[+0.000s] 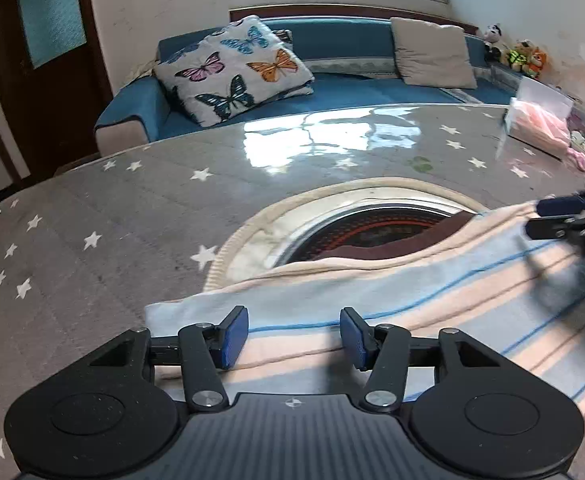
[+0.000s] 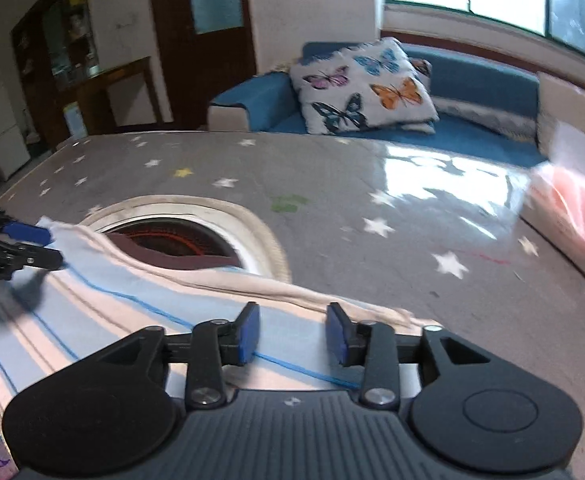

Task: Fold clothes
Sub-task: 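Lower the folded hem onto the shirt and open both grippers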

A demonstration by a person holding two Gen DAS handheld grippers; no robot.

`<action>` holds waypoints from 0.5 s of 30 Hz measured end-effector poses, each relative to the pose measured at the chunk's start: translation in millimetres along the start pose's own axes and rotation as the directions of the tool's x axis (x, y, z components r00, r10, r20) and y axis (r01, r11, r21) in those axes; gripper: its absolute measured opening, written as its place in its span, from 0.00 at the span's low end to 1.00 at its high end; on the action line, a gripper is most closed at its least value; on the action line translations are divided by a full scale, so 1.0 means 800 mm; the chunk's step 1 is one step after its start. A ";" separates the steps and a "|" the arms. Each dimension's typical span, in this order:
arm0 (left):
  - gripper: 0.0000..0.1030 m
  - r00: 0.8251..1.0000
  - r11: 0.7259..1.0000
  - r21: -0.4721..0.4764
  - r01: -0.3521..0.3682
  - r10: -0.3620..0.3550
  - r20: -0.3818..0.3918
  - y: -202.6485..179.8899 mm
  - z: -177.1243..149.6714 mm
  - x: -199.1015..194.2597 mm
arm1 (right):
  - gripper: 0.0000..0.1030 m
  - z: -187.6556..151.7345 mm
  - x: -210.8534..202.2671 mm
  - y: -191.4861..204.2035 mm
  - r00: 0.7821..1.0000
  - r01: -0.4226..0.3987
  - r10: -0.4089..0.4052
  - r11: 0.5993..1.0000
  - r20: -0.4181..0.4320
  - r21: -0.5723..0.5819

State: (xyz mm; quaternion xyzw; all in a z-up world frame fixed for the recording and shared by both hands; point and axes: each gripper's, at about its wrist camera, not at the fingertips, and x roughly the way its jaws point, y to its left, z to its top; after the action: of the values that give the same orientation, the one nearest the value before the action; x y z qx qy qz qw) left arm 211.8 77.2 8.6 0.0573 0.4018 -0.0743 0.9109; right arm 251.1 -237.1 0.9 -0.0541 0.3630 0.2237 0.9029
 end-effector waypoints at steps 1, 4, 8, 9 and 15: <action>0.53 1.000 1.000 0.004 0.009 -0.009 0.002 -0.003 -0.001 0.000 | 0.49 0.002 0.001 0.011 1.000 -0.005 0.005 1.000 0.007 -0.026; 0.54 1.000 1.000 0.012 0.026 -0.026 -0.003 -0.013 -0.002 0.004 | 0.50 0.008 0.010 0.042 1.000 -0.027 0.028 0.996 0.010 -0.082; 0.56 0.999 0.999 0.020 0.044 -0.044 -0.007 -0.024 -0.009 0.007 | 0.51 0.012 0.033 0.074 1.000 -0.025 0.024 0.994 -0.005 -0.108; 0.57 0.999 0.999 0.025 0.044 -0.044 -0.008 -0.026 -0.011 0.007 | 0.51 0.011 0.039 0.080 0.999 -0.028 0.026 0.993 -0.019 -0.111; 0.62 0.999 0.998 0.053 0.044 -0.045 0.008 -0.033 -0.026 -0.002 | 0.53 -0.001 0.039 0.106 1.000 -0.001 -0.003 0.986 -0.029 -0.165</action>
State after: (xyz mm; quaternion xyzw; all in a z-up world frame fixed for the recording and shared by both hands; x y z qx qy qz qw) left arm 190.5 54.8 -5.4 0.0722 0.3966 -0.1055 0.9090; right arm 232.8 -149.8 -15.8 -0.1322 0.3563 0.2518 0.8900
